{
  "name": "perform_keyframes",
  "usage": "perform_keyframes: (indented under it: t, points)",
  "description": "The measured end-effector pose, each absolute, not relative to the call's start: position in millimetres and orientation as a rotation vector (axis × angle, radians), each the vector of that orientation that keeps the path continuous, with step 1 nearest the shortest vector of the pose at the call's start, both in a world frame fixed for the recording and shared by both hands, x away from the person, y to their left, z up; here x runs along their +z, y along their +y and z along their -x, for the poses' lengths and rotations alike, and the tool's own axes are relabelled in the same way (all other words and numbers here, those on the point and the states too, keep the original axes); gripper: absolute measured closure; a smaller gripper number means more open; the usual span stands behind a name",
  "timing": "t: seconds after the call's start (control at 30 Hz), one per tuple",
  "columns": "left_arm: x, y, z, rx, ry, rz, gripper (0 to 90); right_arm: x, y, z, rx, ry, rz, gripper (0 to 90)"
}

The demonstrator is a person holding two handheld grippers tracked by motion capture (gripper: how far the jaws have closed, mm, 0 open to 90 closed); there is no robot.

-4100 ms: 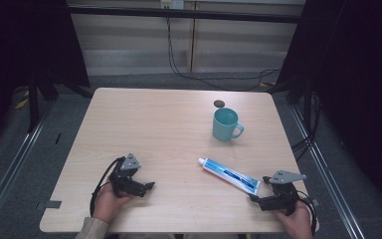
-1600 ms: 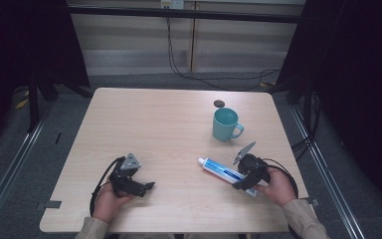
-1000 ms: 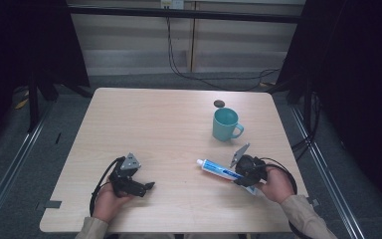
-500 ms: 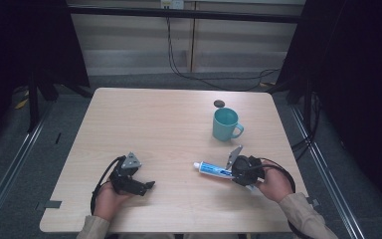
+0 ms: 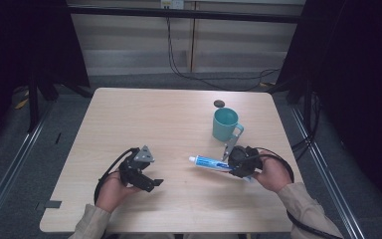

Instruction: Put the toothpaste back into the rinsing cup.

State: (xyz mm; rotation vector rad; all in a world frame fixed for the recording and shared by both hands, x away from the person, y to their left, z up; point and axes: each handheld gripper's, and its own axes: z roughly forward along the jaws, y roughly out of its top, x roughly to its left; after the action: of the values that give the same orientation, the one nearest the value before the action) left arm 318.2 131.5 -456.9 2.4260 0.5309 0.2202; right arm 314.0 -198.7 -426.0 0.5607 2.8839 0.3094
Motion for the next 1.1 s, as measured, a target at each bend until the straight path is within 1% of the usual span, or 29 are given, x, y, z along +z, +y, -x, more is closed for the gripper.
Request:
perform_keyframes:
  t: [0.1, 0.3, 0.37, 0.5, 0.57, 0.7, 0.9, 1.1]
  points:
    - [-447.1, 117.2, -317.4, 0.212, 0.458, -2.443, 17.3, -422.0, -192.5, -315.6, 0.313, 2.885, -0.552, 75.3]
    - [-426.5, 95.7, -317.5, 0.225, 0.411, -2.461, 18.6, -414.5, -179.3, -315.6, 0.296, 2.885, -0.496, 75.2]
    - [-418.0, 89.0, -319.8, 0.193, 0.372, -2.474, 18.9, -412.8, -177.1, -316.2, 0.303, 2.895, -0.482, 75.3]
    - [-409.4, 75.6, -322.4, 0.219, 0.354, -2.495, 20.0, -410.1, -172.5, -316.6, 0.289, 2.898, -0.466, 75.2]
    - [-408.0, 70.5, -324.6, 0.200, 0.346, -2.507, 22.6, -409.7, -171.6, -317.4, 0.308, 2.901, -0.455, 75.2]
    - [-406.7, 61.6, -327.7, 0.204, 0.324, -2.511, 23.1, -410.8, -168.4, -316.4, 0.288, 2.913, -0.455, 75.2]
    - [-407.9, 43.0, -325.6, 0.217, 0.229, -2.559, 22.4, -412.5, -164.4, -316.0, 0.284, 2.919, -0.402, 75.1]
    - [-413.1, 35.8, -327.1, 0.227, 0.209, -2.577, 23.4, -408.6, -159.4, -313.9, 0.277, 2.915, -0.364, 75.1]
